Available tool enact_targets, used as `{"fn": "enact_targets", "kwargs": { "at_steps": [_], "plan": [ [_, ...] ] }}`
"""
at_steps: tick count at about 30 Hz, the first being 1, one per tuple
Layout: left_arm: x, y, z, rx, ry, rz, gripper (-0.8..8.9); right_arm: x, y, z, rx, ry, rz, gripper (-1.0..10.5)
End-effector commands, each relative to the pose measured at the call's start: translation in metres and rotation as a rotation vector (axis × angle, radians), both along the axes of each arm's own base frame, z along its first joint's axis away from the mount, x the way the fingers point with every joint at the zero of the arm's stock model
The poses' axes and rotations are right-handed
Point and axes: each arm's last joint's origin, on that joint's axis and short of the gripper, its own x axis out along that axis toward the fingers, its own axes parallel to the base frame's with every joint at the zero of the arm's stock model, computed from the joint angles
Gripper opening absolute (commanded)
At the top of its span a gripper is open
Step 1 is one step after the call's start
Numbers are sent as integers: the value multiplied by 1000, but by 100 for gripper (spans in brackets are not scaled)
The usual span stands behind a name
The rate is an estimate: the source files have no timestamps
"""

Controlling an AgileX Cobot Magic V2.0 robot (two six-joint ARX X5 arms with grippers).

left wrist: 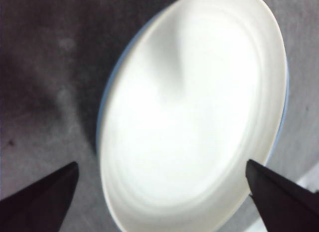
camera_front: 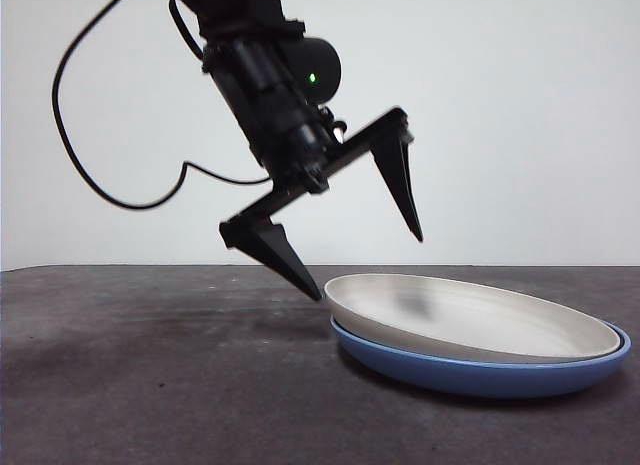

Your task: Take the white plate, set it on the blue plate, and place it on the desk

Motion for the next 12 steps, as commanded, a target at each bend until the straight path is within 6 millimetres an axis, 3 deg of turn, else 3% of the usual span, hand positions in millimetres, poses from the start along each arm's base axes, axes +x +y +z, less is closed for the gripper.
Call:
{"fn": "enact_targets", "kwargs": {
  "at_steps": [1, 6, 12],
  "plan": [
    [-2, -2, 19, -13, -41, -48, 698, -1, 0, 5, -7, -35, 6, 714],
    [-10, 5, 50, -9, -92, -112, 698, -1, 0, 6, -7, -39, 5, 714],
    [-42, 29, 110, -39, -230, -175, 697, 2, -1, 4, -13, 5, -57, 714]
  ]
}}
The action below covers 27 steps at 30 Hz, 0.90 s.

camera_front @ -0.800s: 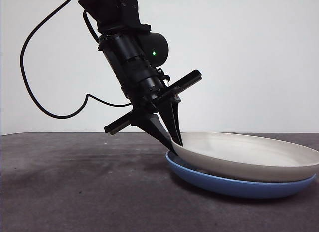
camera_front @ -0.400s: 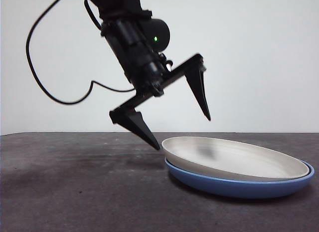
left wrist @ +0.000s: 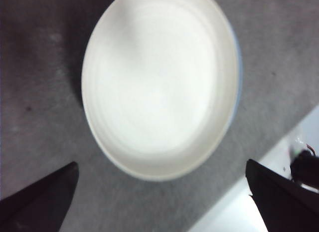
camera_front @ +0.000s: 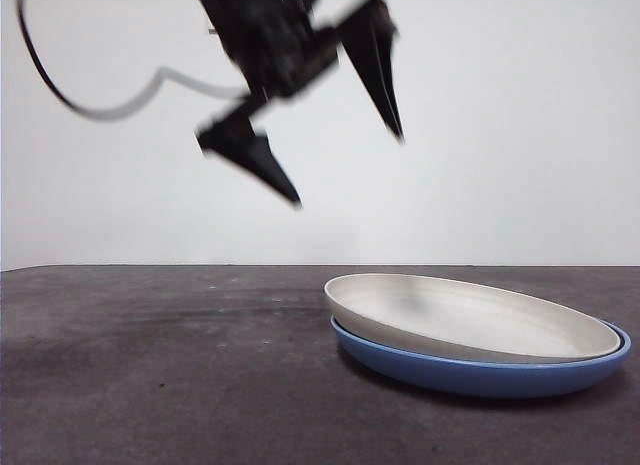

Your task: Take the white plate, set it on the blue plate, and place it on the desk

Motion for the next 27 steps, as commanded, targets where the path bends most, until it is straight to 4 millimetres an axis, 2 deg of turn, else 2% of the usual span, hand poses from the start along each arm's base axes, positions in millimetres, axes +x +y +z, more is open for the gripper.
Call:
{"fn": "enact_targets", "kwargs": {
  "at_steps": [1, 8, 14, 20, 27],
  "plan": [
    [-19, 12, 40, -38, -120, -73, 697, 3, 0, 3, -3, 16, -31, 714],
    [-74, 54, 107, -84, -316, -117, 697, 25, 2, -2, -1, 141, -44, 714],
    [-122, 92, 145, -105, -474, -141, 697, 55, 5, -9, -14, 253, -49, 714],
    [-167, 127, 160, -138, -583, -151, 696, 86, 8, -16, -22, 312, -50, 714],
    [-205, 156, 150, -171, -670, -157, 688, 119, 11, -27, -27, 354, -50, 714]
  ]
}}
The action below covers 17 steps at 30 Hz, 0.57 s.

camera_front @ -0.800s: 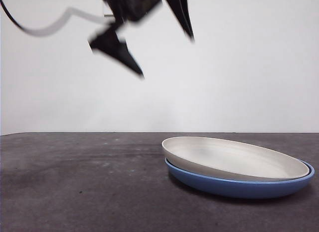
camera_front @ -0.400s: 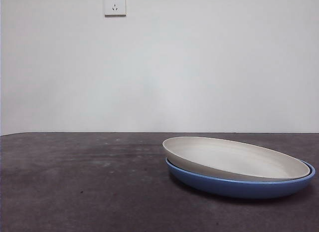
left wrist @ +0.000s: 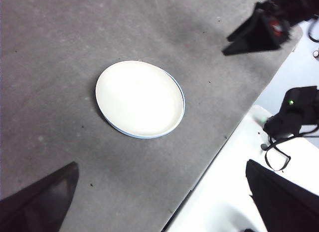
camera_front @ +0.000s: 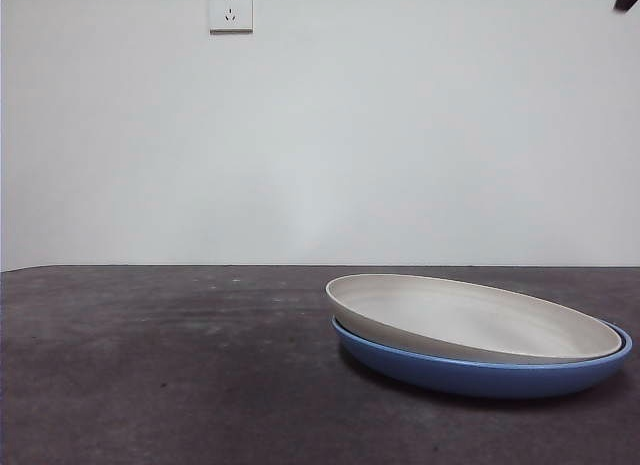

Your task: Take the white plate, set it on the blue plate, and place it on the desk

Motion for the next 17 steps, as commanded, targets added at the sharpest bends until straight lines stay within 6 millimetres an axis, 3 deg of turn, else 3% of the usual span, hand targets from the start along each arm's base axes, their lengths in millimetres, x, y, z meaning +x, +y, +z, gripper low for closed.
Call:
{"fn": "enact_targets", "kwargs": {
  "at_steps": [1, 9, 17],
  "plan": [
    [-11, 8, -4, 9, -57, -23, 688, 14, 1, -2, 0, 10, -1, 714],
    [-39, 29, -25, -25, -122, -29, 688, 45, 5, -23, -8, 55, 12, 714],
    [-55, 41, -37, -56, -106, -3, 688, 74, 8, -71, -12, 112, 23, 714]
  ]
}}
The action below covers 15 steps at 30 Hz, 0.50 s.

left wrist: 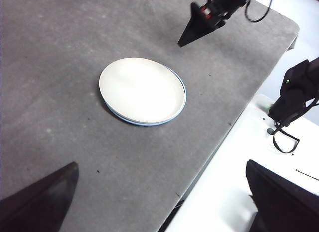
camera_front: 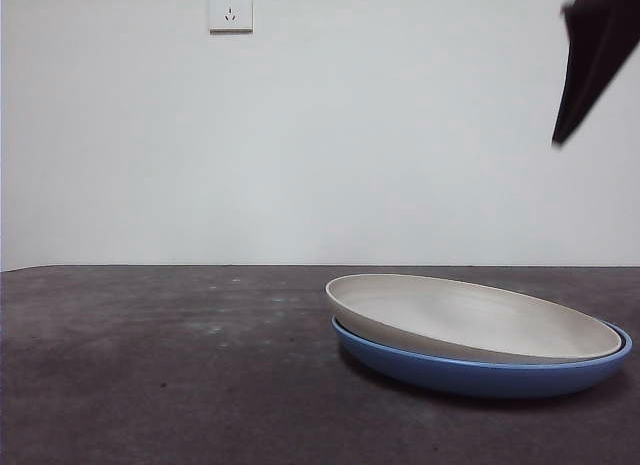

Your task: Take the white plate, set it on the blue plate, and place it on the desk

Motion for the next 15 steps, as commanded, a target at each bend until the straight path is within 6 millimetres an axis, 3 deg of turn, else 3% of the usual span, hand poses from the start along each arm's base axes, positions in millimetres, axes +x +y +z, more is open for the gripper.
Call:
{"fn": "enact_targets", "kwargs": {
  "at_steps": [1, 15],
  "plan": [
    [-3, 2, 3, -29, 7, 10, 688, 12, 1, -18, -9, 13, 16, 714],
    [-11, 8, 3, -62, 21, 31, 688, 57, 7, -76, 7, 105, 30, 713]
  ]
}}
